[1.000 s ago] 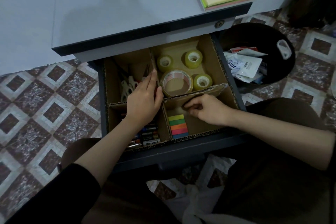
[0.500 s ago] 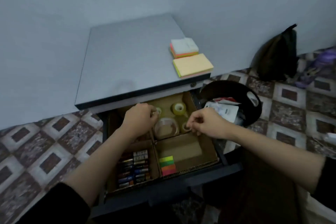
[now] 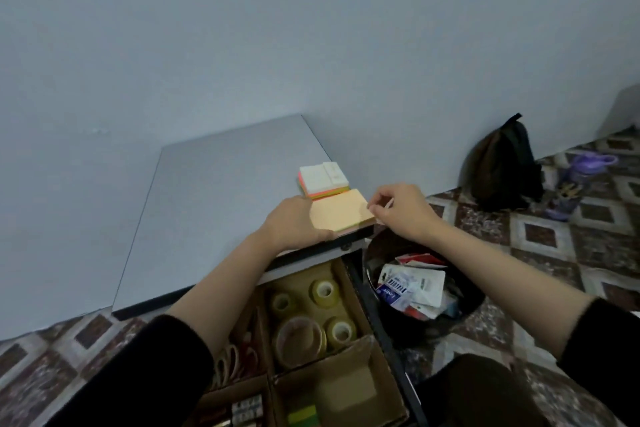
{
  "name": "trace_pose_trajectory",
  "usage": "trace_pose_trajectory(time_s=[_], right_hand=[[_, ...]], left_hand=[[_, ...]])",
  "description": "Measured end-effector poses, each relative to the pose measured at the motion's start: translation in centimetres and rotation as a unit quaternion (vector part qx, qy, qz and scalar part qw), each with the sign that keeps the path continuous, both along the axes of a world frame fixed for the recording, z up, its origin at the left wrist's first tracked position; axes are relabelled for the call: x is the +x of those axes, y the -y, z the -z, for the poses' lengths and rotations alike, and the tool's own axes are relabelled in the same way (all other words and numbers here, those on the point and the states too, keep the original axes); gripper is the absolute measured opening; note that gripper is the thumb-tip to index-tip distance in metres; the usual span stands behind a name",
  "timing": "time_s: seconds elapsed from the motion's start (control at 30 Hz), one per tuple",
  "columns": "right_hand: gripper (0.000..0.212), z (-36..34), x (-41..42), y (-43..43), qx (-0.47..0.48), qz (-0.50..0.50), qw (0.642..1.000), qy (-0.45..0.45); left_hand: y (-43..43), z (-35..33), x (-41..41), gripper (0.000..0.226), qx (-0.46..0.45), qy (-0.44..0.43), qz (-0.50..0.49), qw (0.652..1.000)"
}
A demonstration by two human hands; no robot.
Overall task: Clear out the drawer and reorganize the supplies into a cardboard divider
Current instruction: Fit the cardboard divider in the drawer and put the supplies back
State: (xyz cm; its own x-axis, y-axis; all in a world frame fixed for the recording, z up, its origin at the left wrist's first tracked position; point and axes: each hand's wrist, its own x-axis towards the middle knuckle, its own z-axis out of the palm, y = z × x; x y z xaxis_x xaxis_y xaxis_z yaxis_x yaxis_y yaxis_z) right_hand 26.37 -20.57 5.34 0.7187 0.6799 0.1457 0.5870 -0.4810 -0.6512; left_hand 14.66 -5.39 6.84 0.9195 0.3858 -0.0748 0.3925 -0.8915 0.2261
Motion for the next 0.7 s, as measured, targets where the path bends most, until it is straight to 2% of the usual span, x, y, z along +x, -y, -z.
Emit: trace_pose_trajectory(time_s=[0.17, 0.3, 0.47, 0.7], right_hand=[[0.012, 1.6, 2.1, 0.9, -0.011, 0.028, 0.999, -0.022], [0.013, 2.1, 2.9, 1.5, -0.021, 0.033, 0.999, -0.025], [0.012, 2.1, 2.9, 1.8, -0.017, 0.030, 0.999, -0.036], [0.012, 2.2, 2.8, 1.9, -0.021, 0.023, 0.999, -0.037]], left_hand=[[-1.0, -0.1, 2.2, 0.078, -0.019, -0.031, -0.043, 0.998], [-1.3, -0.2, 2.8, 0.080, -0.010, -0.043, -0.036, 0.998], [-1.3, -0.2, 2.9, 0.096, 0.002, -0.078, -0.026, 0.997], [-0.1, 0.5, 3.0, 0.083, 0.021, -0.009, 0.006, 1.000]])
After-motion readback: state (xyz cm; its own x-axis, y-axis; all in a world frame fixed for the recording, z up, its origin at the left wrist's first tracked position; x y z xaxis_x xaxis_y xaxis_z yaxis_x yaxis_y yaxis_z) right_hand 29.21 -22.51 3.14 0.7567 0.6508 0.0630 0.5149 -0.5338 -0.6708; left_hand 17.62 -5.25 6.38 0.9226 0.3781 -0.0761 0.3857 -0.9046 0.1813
